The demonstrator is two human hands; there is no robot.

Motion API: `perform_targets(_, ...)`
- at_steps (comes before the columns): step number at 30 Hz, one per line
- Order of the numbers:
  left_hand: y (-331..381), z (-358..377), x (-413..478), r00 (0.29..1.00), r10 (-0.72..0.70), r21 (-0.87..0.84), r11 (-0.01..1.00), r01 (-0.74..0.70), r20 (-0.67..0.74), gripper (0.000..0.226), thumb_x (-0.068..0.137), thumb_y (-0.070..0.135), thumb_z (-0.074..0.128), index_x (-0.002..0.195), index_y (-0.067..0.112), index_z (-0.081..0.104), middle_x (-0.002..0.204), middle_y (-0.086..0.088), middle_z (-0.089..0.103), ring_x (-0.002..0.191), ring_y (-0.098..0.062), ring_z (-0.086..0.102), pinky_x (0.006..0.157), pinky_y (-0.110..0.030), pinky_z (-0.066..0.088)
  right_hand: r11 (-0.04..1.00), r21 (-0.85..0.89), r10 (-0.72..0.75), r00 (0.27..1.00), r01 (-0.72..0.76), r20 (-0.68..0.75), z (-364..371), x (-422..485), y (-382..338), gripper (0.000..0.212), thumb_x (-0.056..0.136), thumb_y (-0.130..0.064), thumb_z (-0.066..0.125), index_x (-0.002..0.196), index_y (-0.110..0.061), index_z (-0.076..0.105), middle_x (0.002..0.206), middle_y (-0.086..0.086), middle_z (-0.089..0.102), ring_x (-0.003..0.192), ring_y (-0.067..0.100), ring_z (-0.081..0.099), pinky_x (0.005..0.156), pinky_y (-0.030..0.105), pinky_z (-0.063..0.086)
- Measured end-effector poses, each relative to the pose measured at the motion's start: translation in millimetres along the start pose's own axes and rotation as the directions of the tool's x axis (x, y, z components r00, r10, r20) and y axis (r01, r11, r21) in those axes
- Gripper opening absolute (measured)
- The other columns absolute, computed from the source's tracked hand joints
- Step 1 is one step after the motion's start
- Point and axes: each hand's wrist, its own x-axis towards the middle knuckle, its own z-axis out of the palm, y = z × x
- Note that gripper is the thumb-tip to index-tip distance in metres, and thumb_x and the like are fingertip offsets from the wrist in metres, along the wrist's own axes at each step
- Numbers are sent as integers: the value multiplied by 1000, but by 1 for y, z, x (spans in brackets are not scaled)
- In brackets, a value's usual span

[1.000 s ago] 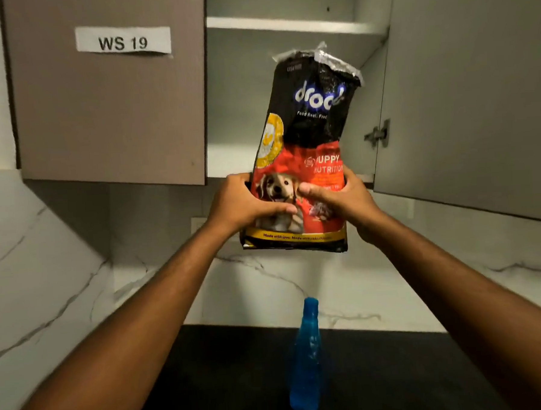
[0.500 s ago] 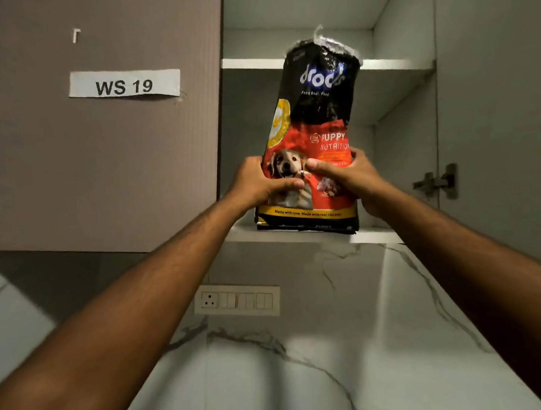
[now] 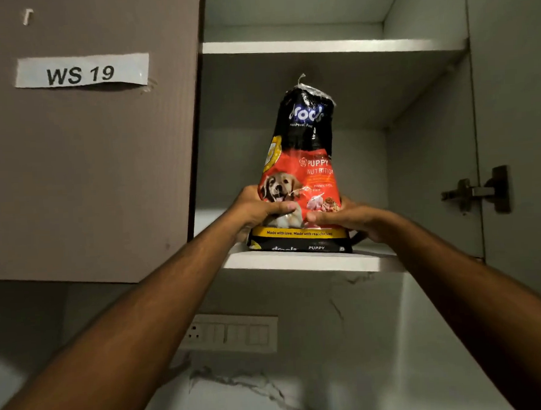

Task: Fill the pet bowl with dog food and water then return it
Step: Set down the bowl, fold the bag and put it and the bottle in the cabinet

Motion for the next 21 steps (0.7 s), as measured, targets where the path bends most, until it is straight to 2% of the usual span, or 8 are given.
perform_targets(2, -7, 2, 8, 1000, 13, -4, 1000, -13, 13, 38, 73, 8, 83, 108, 9, 69, 99, -8, 77, 85, -19, 75, 69, -27, 61, 1000, -18, -1, 1000, 1, -9, -4, 6, 4, 83, 80, -39, 82, 145, -20, 35, 109, -4, 59, 88, 11, 62, 61, 27, 51)
perform_targets(4, -12, 4, 19, 999, -2, 18, 1000, 1, 33, 35, 76, 8, 80, 109, 9, 68, 100, -8, 76, 85, -18, 75, 73, -28, 61, 998, -58, 3, 1000, -4, -12, -8, 15, 8, 78, 85, -33, 78, 146, -17, 33, 105, -5, 57, 83, 8, 59, 59, 23, 49)
perform_targets(6, -11, 5, 26, 996, -51, 82, 996, 44, 79, 36, 80, 9, 78, 114, 7, 66, 104, -9, 75, 85, -17, 73, 75, -30, 60, 994, -104, 37, 999, -36, 12, -8, 23, 8, 80, 85, -37, 77, 147, -18, 31, 118, -1, 60, 91, 14, 61, 71, 28, 54)
perform_targets(8, -6, 6, 34, 989, -107, 194, 977, 86, 102, 40, 82, 12, 76, 120, 9, 62, 104, -4, 73, 87, -15, 69, 72, -29, 58, 985, -160, 62, 998, -59, 12, -7, 35, 6, 97, 76, -48, 80, 150, -17, 26, 141, 7, 54, 107, 22, 61, 87, 37, 55)
perform_targets(9, -3, 6, 37, 986, -139, 257, 960, 112, 88, 44, 82, 15, 77, 123, 10, 60, 106, -1, 71, 92, -15, 65, 78, -32, 55, 979, -190, 82, 997, -79, 5, -6, 40, 4, 108, 70, -54, 82, 152, -16, 23, 145, 10, 51, 112, 27, 62, 87, 40, 57)
perform_targets(12, -1, 1, 47, 976, -212, 404, 897, 178, 41, 54, 81, 22, 79, 129, 14, 56, 124, -5, 65, 117, -27, 56, 102, -56, 43, 955, -265, 134, 991, -134, -19, 3, 53, -2, 118, 66, -59, 83, 153, -14, 18, 144, 14, 50, 115, 36, 63, 83, 44, 59)
perform_targets(16, -2, -7, 57, 960, -280, 451, 858, 245, 11, 61, 80, 20, 79, 134, 13, 52, 137, -13, 58, 130, -38, 48, 101, -69, 38, 959, -256, 135, 990, -121, 40, 13, 68, -5, 106, 70, -54, 84, 151, -17, 28, 141, 11, 54, 121, 36, 60, 96, 52, 55)
perform_targets(21, -6, -13, 71, 885, -464, 427, 792, 437, -44, 79, 80, 24, 79, 145, 8, 39, 147, -20, 46, 134, -49, 40, 100, -73, 34, 959, -255, 148, 986, -125, 73, 23, 81, -3, 102, 67, -50, 88, 149, -20, 35, 137, 11, 57, 117, 38, 63, 82, 53, 60)
